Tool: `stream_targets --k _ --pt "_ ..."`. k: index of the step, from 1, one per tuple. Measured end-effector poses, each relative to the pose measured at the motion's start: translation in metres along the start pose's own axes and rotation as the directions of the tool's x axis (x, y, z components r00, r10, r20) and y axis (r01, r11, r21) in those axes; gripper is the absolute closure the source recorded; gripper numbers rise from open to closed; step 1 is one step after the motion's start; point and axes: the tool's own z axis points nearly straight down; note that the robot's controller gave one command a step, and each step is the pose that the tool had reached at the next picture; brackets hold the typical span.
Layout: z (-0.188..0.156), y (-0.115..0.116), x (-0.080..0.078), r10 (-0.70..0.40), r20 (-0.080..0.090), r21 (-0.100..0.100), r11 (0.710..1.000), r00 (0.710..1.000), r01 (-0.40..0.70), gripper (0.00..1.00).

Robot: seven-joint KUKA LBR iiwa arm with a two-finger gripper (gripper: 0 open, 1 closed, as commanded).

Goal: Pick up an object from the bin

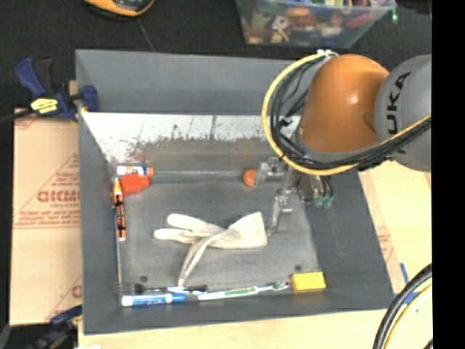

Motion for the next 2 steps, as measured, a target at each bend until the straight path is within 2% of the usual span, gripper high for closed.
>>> stream_targets --k 1,2 --pt "-0.004 0.000 -0.002 0.000 0.008 0.000 1.000 1.000 0.000 0.00" --pt "0.055 0.016 -0.006 0.268 0.014 -0.004 0.963 0.963 -0.268 0.00"
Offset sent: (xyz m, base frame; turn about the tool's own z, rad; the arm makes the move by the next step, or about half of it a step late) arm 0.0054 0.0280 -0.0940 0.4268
